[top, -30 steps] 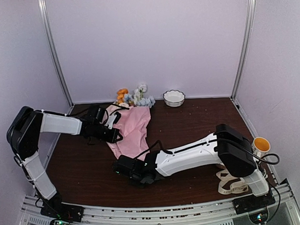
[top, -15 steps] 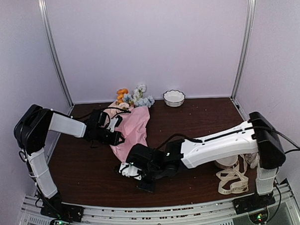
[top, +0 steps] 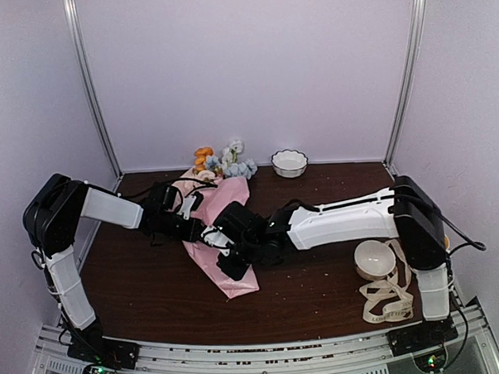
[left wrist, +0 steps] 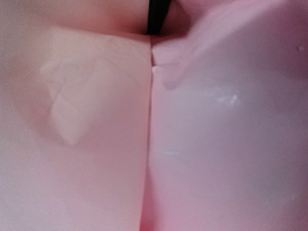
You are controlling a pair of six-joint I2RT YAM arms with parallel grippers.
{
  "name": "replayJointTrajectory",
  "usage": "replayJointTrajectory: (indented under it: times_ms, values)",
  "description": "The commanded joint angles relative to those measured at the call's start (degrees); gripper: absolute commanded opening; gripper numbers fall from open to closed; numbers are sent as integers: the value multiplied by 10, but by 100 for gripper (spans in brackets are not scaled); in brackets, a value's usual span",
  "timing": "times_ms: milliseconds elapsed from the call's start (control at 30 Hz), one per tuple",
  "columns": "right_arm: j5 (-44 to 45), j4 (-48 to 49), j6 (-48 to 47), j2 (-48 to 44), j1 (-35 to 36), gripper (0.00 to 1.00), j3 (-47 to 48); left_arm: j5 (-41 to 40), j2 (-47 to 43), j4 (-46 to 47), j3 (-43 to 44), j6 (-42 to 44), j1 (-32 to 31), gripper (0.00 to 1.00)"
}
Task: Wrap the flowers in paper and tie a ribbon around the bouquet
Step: Press the fold line of the folded bouquet.
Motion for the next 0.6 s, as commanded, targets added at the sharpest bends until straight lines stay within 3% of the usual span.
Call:
replayJointTrajectory:
  times_ms: [0, 167, 400, 567]
  values:
    - [22, -60, -1, 62, 10, 0, 34, -11, 14, -19, -16, 4, 7, 0]
    - [9, -75, -3, 99, 14, 0, 20, 8, -13, -25, -13, 11, 8, 0]
    - [8, -96, -18, 117, 27, 0, 13, 20, -65, -58, 36, 23, 8, 38]
    - [-2, -93, -19, 114, 27, 0, 8, 55, -77, -91, 109, 56, 5, 49]
